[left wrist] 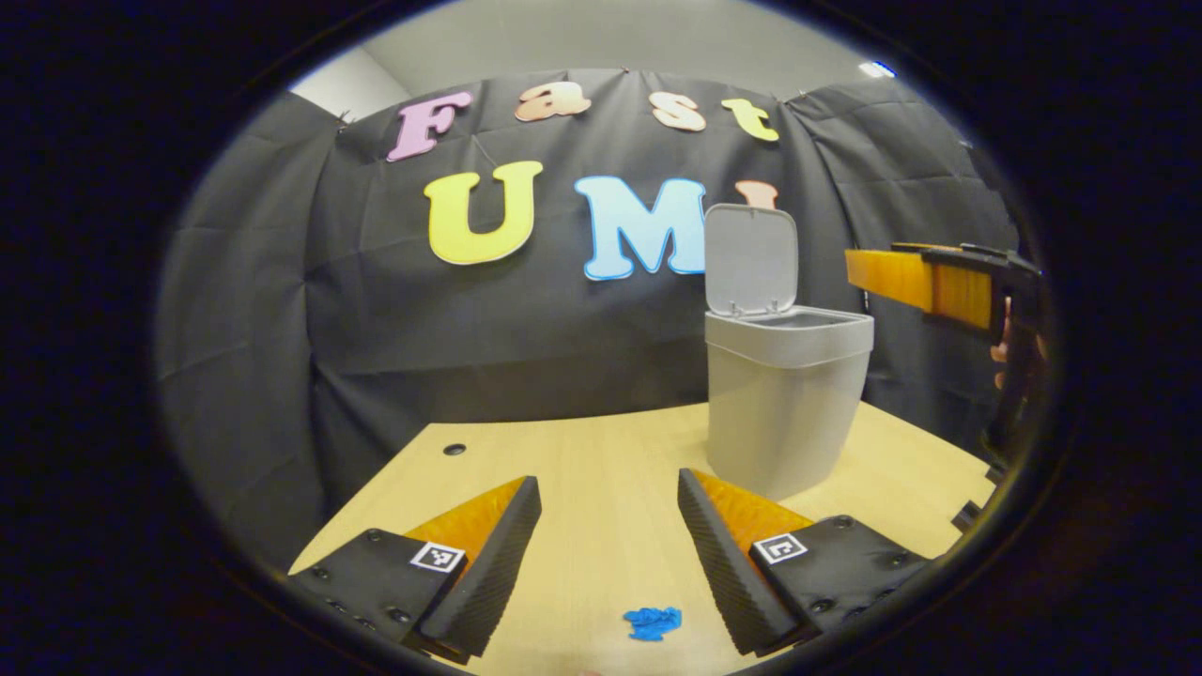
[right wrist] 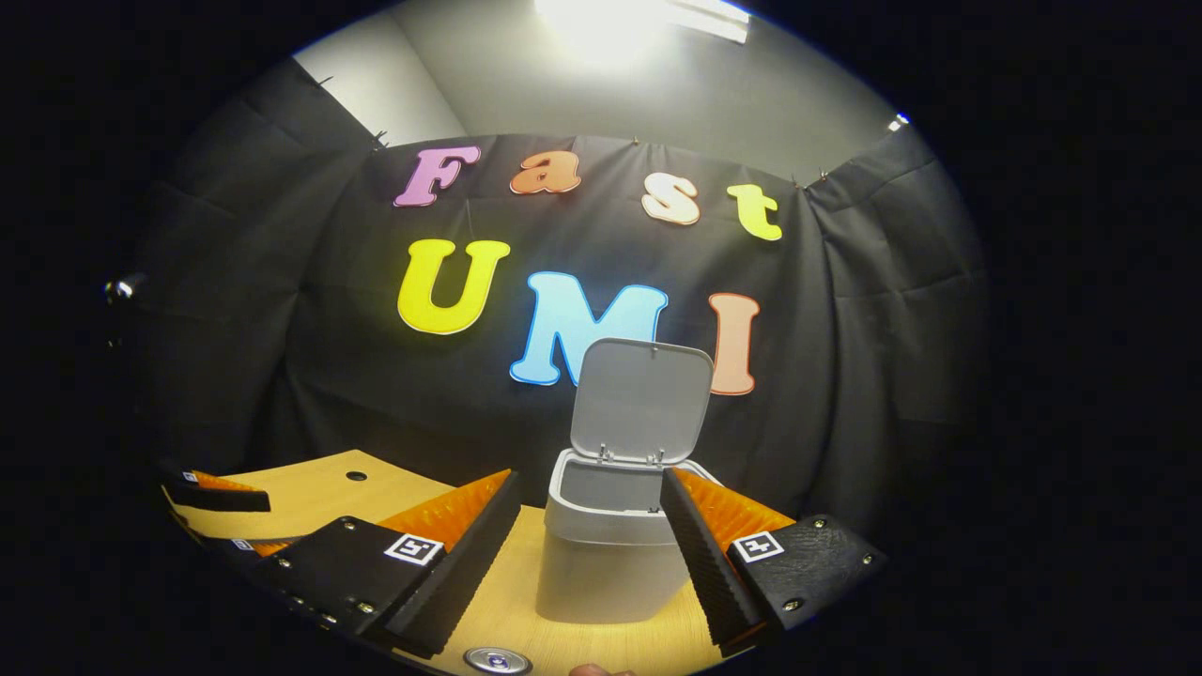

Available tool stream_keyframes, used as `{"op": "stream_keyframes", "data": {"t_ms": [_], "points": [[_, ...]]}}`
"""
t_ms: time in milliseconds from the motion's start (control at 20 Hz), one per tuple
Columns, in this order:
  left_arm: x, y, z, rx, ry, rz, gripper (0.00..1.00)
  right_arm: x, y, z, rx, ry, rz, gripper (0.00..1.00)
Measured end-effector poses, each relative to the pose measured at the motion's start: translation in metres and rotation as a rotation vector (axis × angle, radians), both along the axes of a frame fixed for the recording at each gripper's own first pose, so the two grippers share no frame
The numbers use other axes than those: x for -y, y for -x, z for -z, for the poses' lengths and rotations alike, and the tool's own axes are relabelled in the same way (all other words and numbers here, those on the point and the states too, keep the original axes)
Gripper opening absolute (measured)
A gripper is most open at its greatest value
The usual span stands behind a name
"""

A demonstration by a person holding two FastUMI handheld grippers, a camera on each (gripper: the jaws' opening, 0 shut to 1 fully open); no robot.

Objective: Press the lid of the desktop garbage bin to open it, pick up the crumpled paper on the desktop and throw it into the bin, then pick up the pop can on the desktop and drop it into the bin, and finally close the garbage bin lid.

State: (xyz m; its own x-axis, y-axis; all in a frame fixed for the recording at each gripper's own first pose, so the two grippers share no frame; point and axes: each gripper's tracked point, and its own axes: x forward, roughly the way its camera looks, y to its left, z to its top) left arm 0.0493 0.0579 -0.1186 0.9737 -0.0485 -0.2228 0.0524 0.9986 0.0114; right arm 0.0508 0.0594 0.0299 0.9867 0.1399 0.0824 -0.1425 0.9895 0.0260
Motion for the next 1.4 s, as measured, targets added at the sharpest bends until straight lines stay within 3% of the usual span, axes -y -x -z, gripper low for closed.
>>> {"op": "stream_keyframes", "data": {"t_ms": [150, 200, 350, 550, 600, 750, 1050, 1400], "points": [[0.009, 0.002, 0.033, -0.06, 0.001, 0.05, 1.0, 0.006, 0.016, 0.008, -0.04, 0.004, 0.04, 0.96], [0.012, 0.004, 0.043, -0.079, -0.003, 0.069, 0.95, 0.009, 0.023, 0.012, -0.056, 0.003, 0.053, 0.96], [0.019, 0.01, 0.076, -0.136, -0.028, 0.114, 0.96, 0.016, 0.038, 0.02, -0.089, 0.005, 0.088, 0.96], [0.021, 0.017, 0.117, -0.215, -0.066, 0.131, 1.0, 0.025, 0.049, 0.022, -0.098, 0.018, 0.119, 0.96], [0.021, 0.018, 0.126, -0.242, -0.075, 0.136, 0.96, 0.024, 0.05, 0.023, -0.101, 0.014, 0.117, 0.96], [0.02, 0.025, 0.156, -0.31, -0.076, 0.132, 1.0, 0.02, 0.052, 0.028, -0.124, 0.005, 0.102, 0.96], [0.023, 0.032, 0.208, -0.43, -0.077, 0.111, 0.97, 0.02, 0.052, 0.036, -0.142, 0.016, 0.08, 0.96], [0.03, 0.026, 0.23, -0.475, -0.082, 0.096, 0.99, 0.025, 0.042, 0.049, -0.173, 0.009, 0.065, 0.97]]}}
